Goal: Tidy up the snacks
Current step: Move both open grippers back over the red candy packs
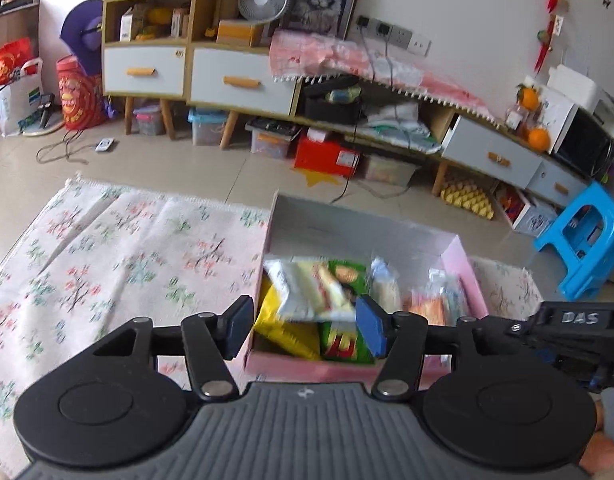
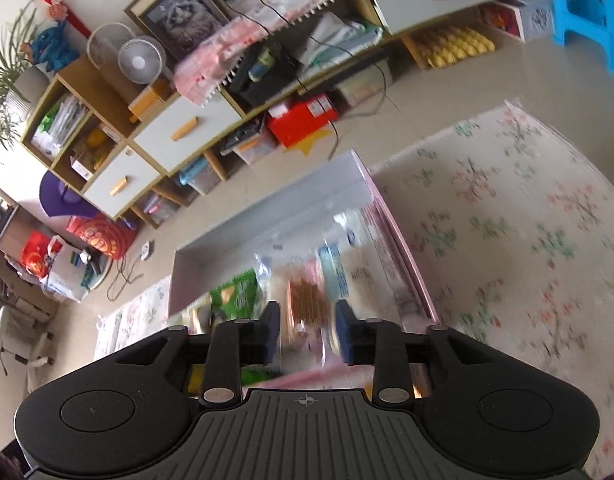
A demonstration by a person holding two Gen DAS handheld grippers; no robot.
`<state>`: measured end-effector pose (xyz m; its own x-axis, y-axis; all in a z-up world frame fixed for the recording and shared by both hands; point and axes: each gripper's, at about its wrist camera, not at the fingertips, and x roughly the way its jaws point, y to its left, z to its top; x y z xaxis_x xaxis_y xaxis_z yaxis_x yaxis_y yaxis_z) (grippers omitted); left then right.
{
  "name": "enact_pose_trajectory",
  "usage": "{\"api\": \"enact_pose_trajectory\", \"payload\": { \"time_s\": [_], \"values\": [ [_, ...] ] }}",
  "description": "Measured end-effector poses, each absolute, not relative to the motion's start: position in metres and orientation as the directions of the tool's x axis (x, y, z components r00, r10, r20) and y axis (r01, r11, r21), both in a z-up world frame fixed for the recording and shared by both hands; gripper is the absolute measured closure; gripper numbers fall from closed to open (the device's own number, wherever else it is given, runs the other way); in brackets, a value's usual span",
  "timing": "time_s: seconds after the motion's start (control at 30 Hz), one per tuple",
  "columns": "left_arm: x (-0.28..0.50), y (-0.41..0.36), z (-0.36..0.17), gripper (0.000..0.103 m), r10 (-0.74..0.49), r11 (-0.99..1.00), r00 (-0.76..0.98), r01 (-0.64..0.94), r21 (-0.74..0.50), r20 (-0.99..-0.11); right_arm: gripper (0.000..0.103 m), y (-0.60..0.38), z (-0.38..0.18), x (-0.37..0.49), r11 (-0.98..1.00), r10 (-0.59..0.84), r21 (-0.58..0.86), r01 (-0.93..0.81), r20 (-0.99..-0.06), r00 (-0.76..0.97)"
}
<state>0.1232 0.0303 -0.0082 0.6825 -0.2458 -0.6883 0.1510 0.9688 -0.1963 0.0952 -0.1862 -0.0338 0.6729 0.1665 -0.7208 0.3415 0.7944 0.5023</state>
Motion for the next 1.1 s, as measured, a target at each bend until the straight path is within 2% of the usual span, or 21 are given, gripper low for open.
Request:
{"api": "enact_pose_trajectory", "payload": {
  "time_s": [0.1, 0.2, 0.43, 0.6, 0.9, 0.97, 1.1],
  "values": [
    [0.12, 0.034, -0.009, 0.049, -0.233, 0.971, 0.664, 0.127, -0.2, -0.711, 0.068, -0.189, -0.027, 0.08, 0.778, 0.185, 0.52, 0.352, -0.726, 0.663],
    [0.116, 0.035, -0.01, 0.047, -0.21, 0.977, 0.651, 0.115, -0.179, -0.73, 0.062, -0.189, -0.025, 0.072, 0.79, 0.178, 0.502, 0.352, -0.738, 0.651],
    [0.096, 0.039, -0.009, 0.043, -0.196, 0.978, 0.603, 0.064, -0.198, -0.774, 0.062, -0.19, -0.025, 0.045, 0.793, 0.155, 0.464, 0.395, -0.78, 0.606],
    [0.08, 0.042, -0.009, 0.034, -0.23, 0.969, 0.575, 0.061, -0.238, -0.786, 0.062, -0.192, -0.028, 0.019, 0.786, 0.17, 0.468, 0.404, -0.792, 0.586],
    [0.073, 0.035, -0.019, 0.034, -0.204, 0.978, 0.57, 0.077, -0.196, -0.796, 0.062, -0.209, -0.03, 0.015, 0.783, 0.173, 0.465, 0.413, -0.801, 0.573],
    [0.075, 0.03, -0.022, 0.038, -0.201, 0.979, 0.553, 0.099, -0.176, -0.808, 0.062, -0.213, -0.029, 0.014, 0.772, 0.193, 0.486, 0.41, -0.793, 0.578],
    [0.074, 0.026, -0.024, 0.038, -0.225, 0.974, 0.548, 0.117, -0.193, -0.806, 0.062, -0.217, -0.025, 0.011, 0.774, 0.194, 0.492, 0.4, -0.784, 0.589]
  ]
}}
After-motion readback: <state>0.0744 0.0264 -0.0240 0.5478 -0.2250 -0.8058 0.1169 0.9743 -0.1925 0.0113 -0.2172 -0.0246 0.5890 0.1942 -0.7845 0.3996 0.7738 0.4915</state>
